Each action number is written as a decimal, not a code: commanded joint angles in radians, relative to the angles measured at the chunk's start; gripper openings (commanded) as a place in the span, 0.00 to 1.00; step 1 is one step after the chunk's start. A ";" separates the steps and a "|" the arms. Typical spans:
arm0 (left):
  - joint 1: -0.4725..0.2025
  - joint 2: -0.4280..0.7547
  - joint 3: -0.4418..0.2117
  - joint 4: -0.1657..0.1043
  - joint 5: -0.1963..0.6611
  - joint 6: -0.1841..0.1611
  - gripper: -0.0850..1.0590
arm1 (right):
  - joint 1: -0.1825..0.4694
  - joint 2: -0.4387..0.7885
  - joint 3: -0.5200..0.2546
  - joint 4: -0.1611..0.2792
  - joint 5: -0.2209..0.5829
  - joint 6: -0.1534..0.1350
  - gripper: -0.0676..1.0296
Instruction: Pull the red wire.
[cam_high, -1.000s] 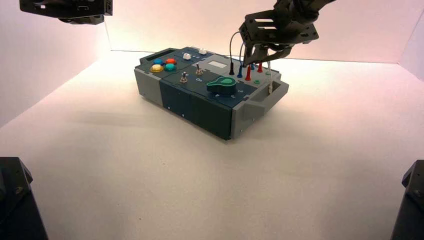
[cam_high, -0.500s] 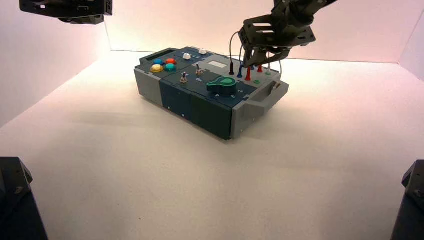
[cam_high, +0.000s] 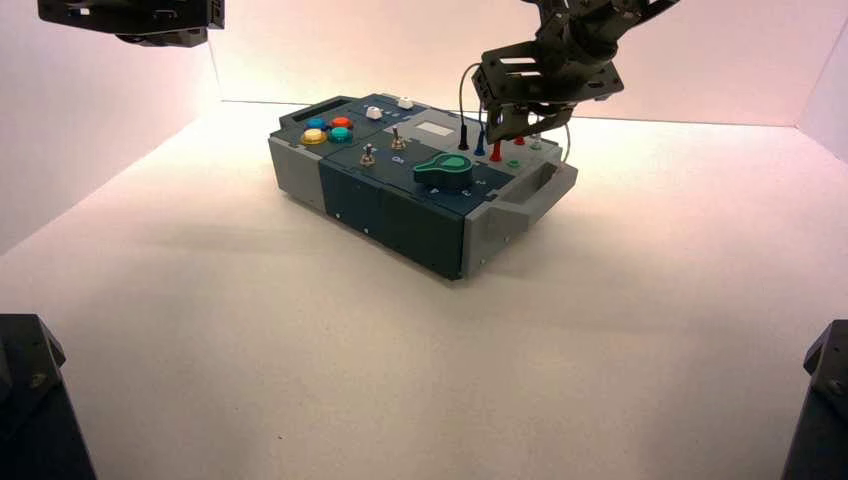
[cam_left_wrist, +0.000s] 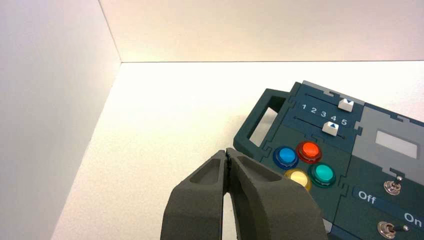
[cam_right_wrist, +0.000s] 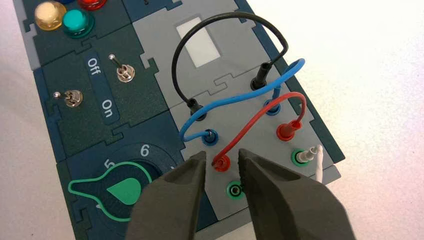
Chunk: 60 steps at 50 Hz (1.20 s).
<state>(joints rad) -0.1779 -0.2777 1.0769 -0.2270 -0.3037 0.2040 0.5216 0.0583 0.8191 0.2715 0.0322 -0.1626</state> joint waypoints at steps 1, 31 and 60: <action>-0.003 -0.018 -0.009 0.003 -0.008 0.005 0.05 | -0.005 -0.011 -0.023 -0.002 -0.011 -0.002 0.23; -0.003 -0.020 -0.009 0.003 -0.008 0.003 0.05 | -0.005 -0.014 -0.025 -0.002 -0.009 0.000 0.04; -0.003 -0.020 -0.009 0.003 -0.008 0.003 0.05 | -0.006 -0.066 -0.080 -0.012 0.061 -0.002 0.04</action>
<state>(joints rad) -0.1779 -0.2807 1.0799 -0.2270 -0.3022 0.2040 0.5170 0.0537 0.7808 0.2608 0.1012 -0.1611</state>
